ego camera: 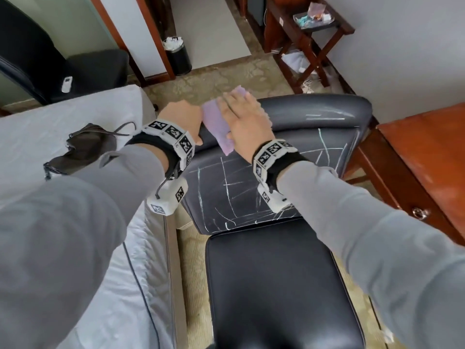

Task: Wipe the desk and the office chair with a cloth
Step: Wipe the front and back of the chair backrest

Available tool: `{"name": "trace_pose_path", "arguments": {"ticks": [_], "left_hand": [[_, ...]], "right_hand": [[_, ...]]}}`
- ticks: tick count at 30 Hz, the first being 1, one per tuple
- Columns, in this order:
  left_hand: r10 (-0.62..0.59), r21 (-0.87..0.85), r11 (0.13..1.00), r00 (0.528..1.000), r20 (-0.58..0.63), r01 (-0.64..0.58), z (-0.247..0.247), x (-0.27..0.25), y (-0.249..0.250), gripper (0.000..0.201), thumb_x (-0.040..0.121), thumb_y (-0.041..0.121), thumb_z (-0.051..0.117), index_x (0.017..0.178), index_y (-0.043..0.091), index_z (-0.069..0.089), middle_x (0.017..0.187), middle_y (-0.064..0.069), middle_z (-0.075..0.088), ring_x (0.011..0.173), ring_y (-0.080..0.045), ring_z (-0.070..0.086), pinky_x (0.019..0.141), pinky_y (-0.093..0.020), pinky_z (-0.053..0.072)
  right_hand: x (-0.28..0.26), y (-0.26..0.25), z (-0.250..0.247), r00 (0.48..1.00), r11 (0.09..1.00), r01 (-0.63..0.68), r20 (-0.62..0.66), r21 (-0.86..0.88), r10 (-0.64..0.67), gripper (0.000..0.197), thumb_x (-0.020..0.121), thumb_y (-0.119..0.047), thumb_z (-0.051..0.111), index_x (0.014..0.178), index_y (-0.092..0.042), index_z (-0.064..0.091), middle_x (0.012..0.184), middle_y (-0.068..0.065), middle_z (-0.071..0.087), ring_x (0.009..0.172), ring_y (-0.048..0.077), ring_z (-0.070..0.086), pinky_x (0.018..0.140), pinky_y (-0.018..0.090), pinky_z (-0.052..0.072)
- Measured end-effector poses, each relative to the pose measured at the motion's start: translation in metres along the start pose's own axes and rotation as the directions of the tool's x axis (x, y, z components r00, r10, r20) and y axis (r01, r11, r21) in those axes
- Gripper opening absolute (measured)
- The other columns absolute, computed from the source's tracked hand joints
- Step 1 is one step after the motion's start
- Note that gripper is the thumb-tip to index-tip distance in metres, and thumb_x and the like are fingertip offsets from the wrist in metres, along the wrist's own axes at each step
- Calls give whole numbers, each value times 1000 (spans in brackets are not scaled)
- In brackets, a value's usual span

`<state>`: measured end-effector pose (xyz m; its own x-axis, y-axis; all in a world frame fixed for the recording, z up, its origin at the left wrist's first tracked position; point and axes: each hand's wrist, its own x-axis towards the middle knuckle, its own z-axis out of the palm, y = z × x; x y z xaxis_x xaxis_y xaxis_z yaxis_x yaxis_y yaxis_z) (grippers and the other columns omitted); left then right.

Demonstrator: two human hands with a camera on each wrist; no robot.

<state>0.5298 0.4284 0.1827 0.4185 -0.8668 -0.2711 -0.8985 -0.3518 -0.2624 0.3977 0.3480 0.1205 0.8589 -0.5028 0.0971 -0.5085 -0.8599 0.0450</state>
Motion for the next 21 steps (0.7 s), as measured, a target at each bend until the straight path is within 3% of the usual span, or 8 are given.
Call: {"name": "trace_pose_path", "arguments": {"ticks": [3,6,10,13,15,17,19,21], "left_hand": [[-9,35,999,1000,-15,9,1,1,1,41,90,35,75,110,1,63,105,-19,68,97,-37,65,72,-38,46],[-26,31,999,999,-32,27,1,0,4,42,89,34,76,110,0,62,106,-22,65,99,-41,63,71,-39,45],[-47,62,997,999,-15,48,-6,0,13,44,85,32,81,108,0,63,104,-22,66,99,-41,64,74,-41,49],[-31,126,992,999,19,28,-16,-5,20,33,84,26,81,96,2,62,97,-20,65,91,-39,64,69,-38,48],[-5,163,987,999,32,-1,-21,-6,29,28,85,24,79,88,5,58,84,-15,58,82,-35,61,67,-37,49],[41,153,987,999,16,-43,-23,-4,47,34,88,27,77,100,1,60,90,-16,58,89,-36,63,72,-39,52],[42,78,996,999,-17,-41,-22,3,69,53,91,32,74,121,-5,52,114,-22,60,108,-41,61,81,-42,50],[8,-5,1000,999,-53,-8,-21,12,89,66,91,37,73,131,-6,43,127,-24,55,117,-43,57,86,-45,48]], "right_hand": [[-7,12,3,1000,999,10,-18,49,-9,97,86,-27,67,158,-12,4,165,9,6,152,29,4,124,42,3],[-24,67,14,993,988,-109,-28,112,113,90,88,-19,62,158,-21,4,165,7,10,150,34,11,121,51,22],[-75,160,11,952,942,-279,-71,185,296,79,85,-3,60,156,-12,24,159,15,28,148,34,21,124,42,8],[-106,200,6,919,902,-350,-96,253,383,76,83,3,61,153,-10,33,154,18,36,142,37,32,121,41,14],[-107,205,8,918,899,-361,-76,247,389,76,84,3,62,153,-9,32,155,18,35,143,36,31,122,41,14],[-102,200,10,929,913,-349,-48,212,366,75,87,0,62,154,-5,28,158,18,29,147,35,24,123,41,9],[-98,187,8,940,929,-317,-70,191,335,76,88,-4,62,154,-5,24,161,17,23,149,35,18,124,41,7],[-85,165,8,960,953,-251,-83,172,268,77,91,-9,60,156,-6,19,163,16,17,150,34,12,124,40,5]]}}
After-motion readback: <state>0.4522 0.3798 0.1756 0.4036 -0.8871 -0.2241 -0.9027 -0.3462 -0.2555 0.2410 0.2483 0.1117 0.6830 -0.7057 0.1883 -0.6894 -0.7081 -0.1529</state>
